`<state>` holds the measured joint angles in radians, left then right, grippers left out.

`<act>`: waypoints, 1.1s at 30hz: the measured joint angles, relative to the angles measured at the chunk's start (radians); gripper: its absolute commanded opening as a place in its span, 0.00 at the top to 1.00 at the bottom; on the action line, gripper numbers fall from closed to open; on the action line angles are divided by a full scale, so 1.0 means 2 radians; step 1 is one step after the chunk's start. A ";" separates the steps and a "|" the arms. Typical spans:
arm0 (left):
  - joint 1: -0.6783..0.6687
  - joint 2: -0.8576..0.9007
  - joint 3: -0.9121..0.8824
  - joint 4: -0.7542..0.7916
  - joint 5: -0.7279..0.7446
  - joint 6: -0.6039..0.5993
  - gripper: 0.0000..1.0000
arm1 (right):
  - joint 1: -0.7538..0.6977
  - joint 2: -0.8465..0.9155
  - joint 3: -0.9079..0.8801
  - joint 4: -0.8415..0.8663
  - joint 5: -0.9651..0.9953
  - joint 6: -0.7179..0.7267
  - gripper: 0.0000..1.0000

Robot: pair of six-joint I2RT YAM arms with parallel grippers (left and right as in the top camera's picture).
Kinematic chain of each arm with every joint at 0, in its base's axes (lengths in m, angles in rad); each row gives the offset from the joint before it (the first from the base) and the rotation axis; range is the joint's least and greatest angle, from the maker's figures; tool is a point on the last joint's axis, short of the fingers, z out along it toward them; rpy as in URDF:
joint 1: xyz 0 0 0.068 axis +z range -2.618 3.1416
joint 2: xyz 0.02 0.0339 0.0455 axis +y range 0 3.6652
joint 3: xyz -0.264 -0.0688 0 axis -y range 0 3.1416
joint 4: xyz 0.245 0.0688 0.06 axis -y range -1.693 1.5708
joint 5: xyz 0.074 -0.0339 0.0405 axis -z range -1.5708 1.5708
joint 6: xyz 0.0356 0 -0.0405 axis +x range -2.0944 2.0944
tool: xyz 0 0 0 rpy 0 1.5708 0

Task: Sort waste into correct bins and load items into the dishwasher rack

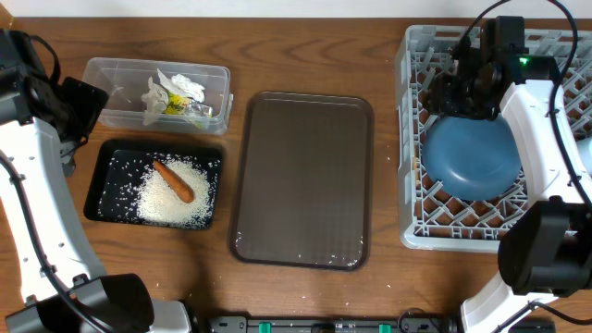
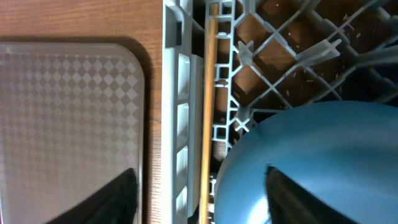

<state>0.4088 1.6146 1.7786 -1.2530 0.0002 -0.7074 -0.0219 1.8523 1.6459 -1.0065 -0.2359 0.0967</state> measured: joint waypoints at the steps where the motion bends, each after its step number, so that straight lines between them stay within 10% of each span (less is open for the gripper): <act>1: 0.000 0.000 0.000 0.000 0.000 0.000 0.01 | 0.000 0.000 0.000 -0.002 0.000 0.001 0.34; 11: 0.000 0.000 0.000 0.000 0.000 0.000 0.01 | 0.000 -0.021 0.011 -0.076 -0.023 0.023 0.37; 21: 0.000 0.000 0.000 0.000 0.000 0.000 0.01 | 0.005 -0.230 -0.016 -0.146 -0.004 0.025 0.37; 22: 0.000 0.000 0.000 0.000 0.000 0.000 0.01 | 0.009 -0.263 -0.040 -0.136 -0.003 0.024 0.34; 23: 0.000 0.000 0.000 0.000 0.000 0.000 0.01 | 0.011 -0.282 -0.058 -0.128 -0.003 0.024 0.01; 33: 0.000 0.000 0.000 0.000 0.000 0.000 0.01 | 0.019 -0.440 -0.229 -0.088 -0.001 0.022 0.01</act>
<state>0.4088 1.6146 1.7786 -1.2530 0.0002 -0.7074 0.0154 0.9722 1.1873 -1.1828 -0.2382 0.1410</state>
